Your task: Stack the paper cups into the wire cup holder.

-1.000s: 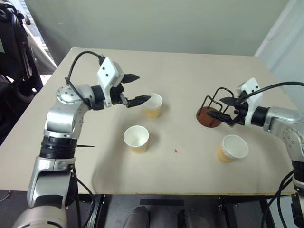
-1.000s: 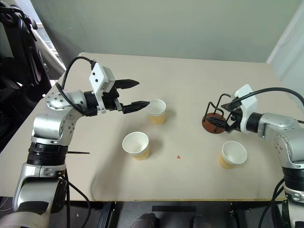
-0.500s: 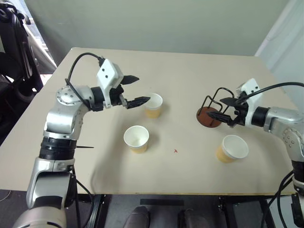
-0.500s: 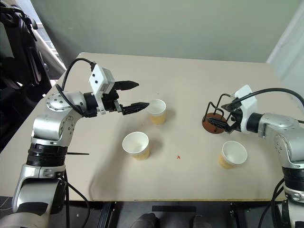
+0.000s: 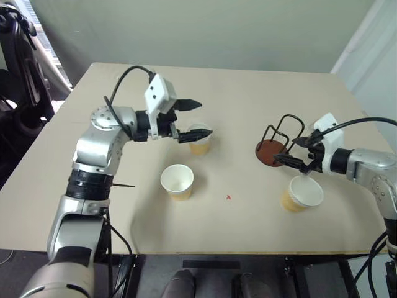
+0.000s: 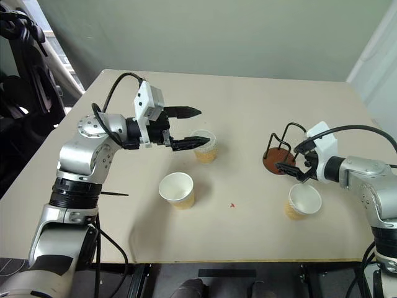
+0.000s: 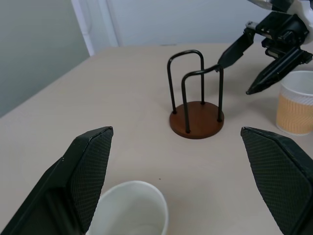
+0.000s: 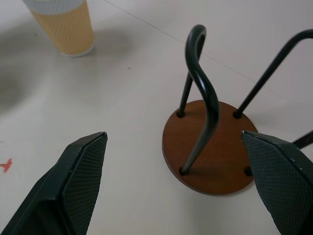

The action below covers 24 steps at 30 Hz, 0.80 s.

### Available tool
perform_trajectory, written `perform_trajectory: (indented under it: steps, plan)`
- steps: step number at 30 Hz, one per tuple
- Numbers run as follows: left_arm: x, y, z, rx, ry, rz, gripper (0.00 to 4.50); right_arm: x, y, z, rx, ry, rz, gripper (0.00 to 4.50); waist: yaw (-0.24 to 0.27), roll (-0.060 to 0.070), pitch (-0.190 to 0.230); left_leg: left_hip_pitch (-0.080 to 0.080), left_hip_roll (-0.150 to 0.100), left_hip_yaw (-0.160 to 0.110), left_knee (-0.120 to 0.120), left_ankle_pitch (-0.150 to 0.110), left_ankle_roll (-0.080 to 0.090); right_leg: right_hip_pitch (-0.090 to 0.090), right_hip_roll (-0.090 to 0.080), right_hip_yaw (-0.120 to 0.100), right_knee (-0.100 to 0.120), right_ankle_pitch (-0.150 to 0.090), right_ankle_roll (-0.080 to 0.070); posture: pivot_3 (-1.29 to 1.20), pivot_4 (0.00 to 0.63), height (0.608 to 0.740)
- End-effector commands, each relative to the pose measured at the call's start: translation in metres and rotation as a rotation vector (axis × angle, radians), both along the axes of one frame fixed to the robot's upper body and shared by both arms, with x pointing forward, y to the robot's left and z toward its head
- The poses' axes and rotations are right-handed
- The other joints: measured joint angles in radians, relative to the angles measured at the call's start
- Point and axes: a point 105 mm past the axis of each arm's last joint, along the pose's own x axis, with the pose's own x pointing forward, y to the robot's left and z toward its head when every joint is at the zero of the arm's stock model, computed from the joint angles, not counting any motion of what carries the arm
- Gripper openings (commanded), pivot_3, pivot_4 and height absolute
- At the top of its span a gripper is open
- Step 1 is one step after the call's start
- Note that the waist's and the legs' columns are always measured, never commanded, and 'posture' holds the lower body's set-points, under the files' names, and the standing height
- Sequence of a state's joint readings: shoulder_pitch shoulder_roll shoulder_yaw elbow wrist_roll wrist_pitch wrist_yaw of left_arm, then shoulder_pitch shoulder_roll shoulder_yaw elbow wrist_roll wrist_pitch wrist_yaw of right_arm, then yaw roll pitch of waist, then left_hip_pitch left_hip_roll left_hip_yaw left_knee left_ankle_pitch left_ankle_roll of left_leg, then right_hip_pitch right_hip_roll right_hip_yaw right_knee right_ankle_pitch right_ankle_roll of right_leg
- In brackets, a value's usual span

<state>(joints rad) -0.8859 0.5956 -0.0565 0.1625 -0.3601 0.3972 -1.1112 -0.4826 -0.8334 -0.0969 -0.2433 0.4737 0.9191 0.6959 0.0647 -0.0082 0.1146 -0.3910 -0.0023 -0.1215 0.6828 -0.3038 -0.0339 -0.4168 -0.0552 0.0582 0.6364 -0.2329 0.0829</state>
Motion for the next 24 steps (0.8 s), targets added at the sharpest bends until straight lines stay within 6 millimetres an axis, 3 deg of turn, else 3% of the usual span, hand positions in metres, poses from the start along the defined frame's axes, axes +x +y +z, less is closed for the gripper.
perform_trajectory:
  steps: [1, 12, 13, 15, 24]
  plan:
    - [-0.003, 0.0, 0.012, 0.0, -0.051, -0.011, 4.5, 0.003, -0.003, 0.011, -0.002, -0.06, -0.021, 4.44, 0.0, 0.0, 0.0, 0.0, 0.0, 0.0, 0.0, 0.0, 0.0, 0.0, 0.0, 0.0, 0.0, 0.0, 0.0, 0.0, 0.15, 0.74]
    - [-0.001, 0.003, 0.009, 0.006, -0.061, 0.005, 4.5, 0.023, 0.001, 0.014, 0.056, -0.092, -0.077, 4.44, -0.001, 0.0, 0.0, 0.0, 0.0, 0.0, 0.0, 0.0, 0.0, 0.0, 0.0, 0.0, 0.0, 0.0, 0.0, 0.0, 0.15, 0.74]
    - [-0.001, 0.003, 0.009, 0.008, -0.064, 0.01, 4.5, 0.024, 0.001, 0.014, 0.06, -0.094, -0.079, 4.29, 0.0, 0.0, 0.0, 0.0, 0.0, 0.0, 0.0, 0.0, 0.0, 0.0, 0.0, 0.0, 0.0, 0.0, 0.0, 0.0, 0.15, 0.74]
    - [0.0, 0.005, 0.008, 0.014, -0.062, 0.013, 4.5, 0.025, 0.002, 0.015, 0.067, -0.092, -0.083, 3.86, 0.0, 0.0, 0.0, 0.0, 0.0, 0.0, 0.0, 0.0, 0.0, 0.0, 0.0, 0.0, 0.0, 0.0, 0.0, 0.0, 0.15, 0.74]
    - [0.0, 0.015, 0.004, 0.059, -0.047, 0.012, 4.5, 0.017, 0.006, 0.022, 0.073, -0.081, -0.023, 0.67, 0.0, 0.0, 0.0, 0.0, 0.0, 0.0, 0.0, 0.0, 0.0, 0.0, 0.0, 0.0, 0.0, 0.0, 0.0, 0.0, 0.15, 0.74]
